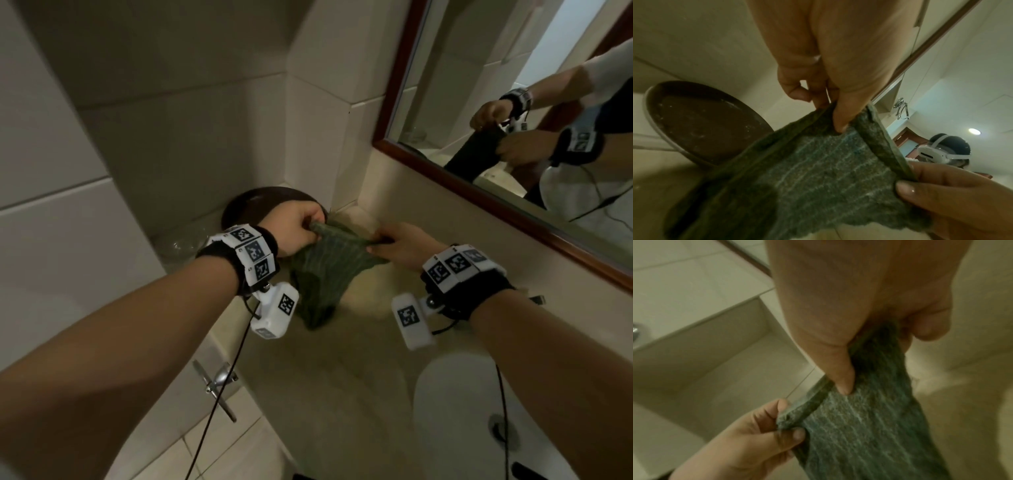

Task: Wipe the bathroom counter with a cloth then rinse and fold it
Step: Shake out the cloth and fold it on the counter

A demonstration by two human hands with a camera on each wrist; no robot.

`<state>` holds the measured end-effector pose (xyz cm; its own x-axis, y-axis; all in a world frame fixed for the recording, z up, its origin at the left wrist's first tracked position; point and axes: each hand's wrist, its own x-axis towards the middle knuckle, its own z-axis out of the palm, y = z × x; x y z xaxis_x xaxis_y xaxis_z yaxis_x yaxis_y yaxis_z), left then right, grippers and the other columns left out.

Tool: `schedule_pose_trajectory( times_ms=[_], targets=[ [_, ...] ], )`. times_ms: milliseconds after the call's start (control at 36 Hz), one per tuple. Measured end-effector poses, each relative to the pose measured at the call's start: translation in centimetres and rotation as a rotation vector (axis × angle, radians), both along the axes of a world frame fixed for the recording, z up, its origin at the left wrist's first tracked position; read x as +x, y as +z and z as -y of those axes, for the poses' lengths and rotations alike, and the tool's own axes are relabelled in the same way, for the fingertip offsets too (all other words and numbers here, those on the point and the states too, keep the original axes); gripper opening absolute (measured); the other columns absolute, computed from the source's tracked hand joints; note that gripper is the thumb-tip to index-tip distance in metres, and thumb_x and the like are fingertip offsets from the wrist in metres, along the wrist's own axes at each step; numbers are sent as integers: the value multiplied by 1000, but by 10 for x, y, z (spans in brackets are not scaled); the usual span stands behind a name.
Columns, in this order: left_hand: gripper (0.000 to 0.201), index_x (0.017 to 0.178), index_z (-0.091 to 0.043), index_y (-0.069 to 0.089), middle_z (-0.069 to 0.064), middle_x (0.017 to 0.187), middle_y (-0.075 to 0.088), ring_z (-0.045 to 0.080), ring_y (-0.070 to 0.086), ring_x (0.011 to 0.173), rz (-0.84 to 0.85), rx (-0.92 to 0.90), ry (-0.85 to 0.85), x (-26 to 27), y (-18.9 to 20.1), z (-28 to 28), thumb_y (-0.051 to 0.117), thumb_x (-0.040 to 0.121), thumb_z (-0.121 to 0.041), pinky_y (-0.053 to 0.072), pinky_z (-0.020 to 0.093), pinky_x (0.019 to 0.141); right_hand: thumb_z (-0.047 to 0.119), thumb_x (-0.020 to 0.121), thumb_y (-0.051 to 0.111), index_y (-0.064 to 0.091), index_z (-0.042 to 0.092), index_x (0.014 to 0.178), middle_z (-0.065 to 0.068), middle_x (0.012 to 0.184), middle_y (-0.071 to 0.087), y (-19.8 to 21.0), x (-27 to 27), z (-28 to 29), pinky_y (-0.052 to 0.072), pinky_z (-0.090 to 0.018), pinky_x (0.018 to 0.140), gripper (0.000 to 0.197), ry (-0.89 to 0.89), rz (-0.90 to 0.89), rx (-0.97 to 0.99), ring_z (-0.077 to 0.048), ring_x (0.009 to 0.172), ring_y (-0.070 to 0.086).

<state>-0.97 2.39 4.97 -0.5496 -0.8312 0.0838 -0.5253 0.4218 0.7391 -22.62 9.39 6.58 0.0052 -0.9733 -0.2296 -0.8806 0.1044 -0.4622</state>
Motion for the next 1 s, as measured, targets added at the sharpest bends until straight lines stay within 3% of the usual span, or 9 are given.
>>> schedule_pose_trajectory(
  times_ms=[139, 222, 361, 472, 528, 611, 694, 778, 1000],
  targets=[
    [19, 76, -19, 62, -7, 72, 58, 6, 51, 68, 4, -35, 29, -4, 17, 9, 63, 79, -1, 40, 16, 64, 31, 87, 62, 59, 9, 96, -3, 90, 57, 15, -6, 10, 41, -28, 71, 23, -54, -27, -201, -19, 85, 54],
    [16, 76, -16, 62, -8, 70, 58, 7, 52, 69, -63, -40, 61, -5, 31, 15, 63, 80, -1, 43, 19, 67, 32, 81, 69, 58, 12, 85, 0, 79, 57, 27, -12, 14, 41, -24, 60, 24, -169, 54, -421, -16, 73, 53],
    [25, 72, -23, 62, -7, 71, 60, 1, 52, 67, -234, -35, 100, 0, 46, 17, 65, 81, -1, 43, 10, 66, 22, 77, 74, 55, 17, 84, 4, 83, 57, 41, -15, 6, 47, -24, 70, 21, -168, 197, -553, -14, 77, 55],
    [11, 75, -6, 62, -12, 67, 60, 2, 53, 65, -144, 40, 31, 10, 34, 5, 69, 76, 3, 46, 20, 73, 17, 76, 76, 56, 21, 97, 11, 89, 59, 33, -17, -12, 43, -7, 64, 29, -54, 244, -270, 2, 78, 56],
    [13, 79, -7, 64, -8, 71, 60, 5, 53, 67, -14, 42, -40, 16, 18, -10, 69, 73, 3, 45, 22, 73, 17, 71, 80, 57, 23, 105, 11, 93, 61, 14, -17, -23, 49, -15, 77, 41, -34, 267, -23, -4, 86, 61],
    [30, 99, -17, 65, -5, 85, 61, 9, 56, 77, 208, 151, -176, 22, -14, -40, 68, 74, 1, 47, 20, 77, 30, 70, 81, 62, 22, 110, 9, 95, 60, -25, -14, -41, 46, -29, 90, 46, 127, 55, 272, -11, 95, 58],
    [37, 117, -20, 61, -1, 106, 62, 16, 58, 98, 497, 283, -342, 23, -46, -76, 65, 82, -7, 43, 24, 87, 37, 77, 71, 64, 25, 91, 10, 80, 57, -57, 1, -68, 45, -28, 76, 19, 352, -145, 504, -12, 80, 56],
    [46, 128, -16, 56, 2, 127, 56, 21, 51, 117, 696, 374, -440, 20, -72, -109, 63, 85, -4, 36, 19, 81, 28, 78, 73, 63, 24, 94, 12, 75, 52, -78, 19, -90, 44, -26, 69, 18, 386, -76, 641, -11, 75, 53],
    [40, 122, -20, 60, 3, 120, 59, 16, 50, 99, 872, 518, -496, 23, -83, -128, 67, 83, -12, 43, 28, 79, 29, 78, 74, 59, 24, 98, 8, 82, 55, -98, 27, -108, 48, -26, 65, 25, 367, -51, 785, -14, 77, 56]
  ],
)
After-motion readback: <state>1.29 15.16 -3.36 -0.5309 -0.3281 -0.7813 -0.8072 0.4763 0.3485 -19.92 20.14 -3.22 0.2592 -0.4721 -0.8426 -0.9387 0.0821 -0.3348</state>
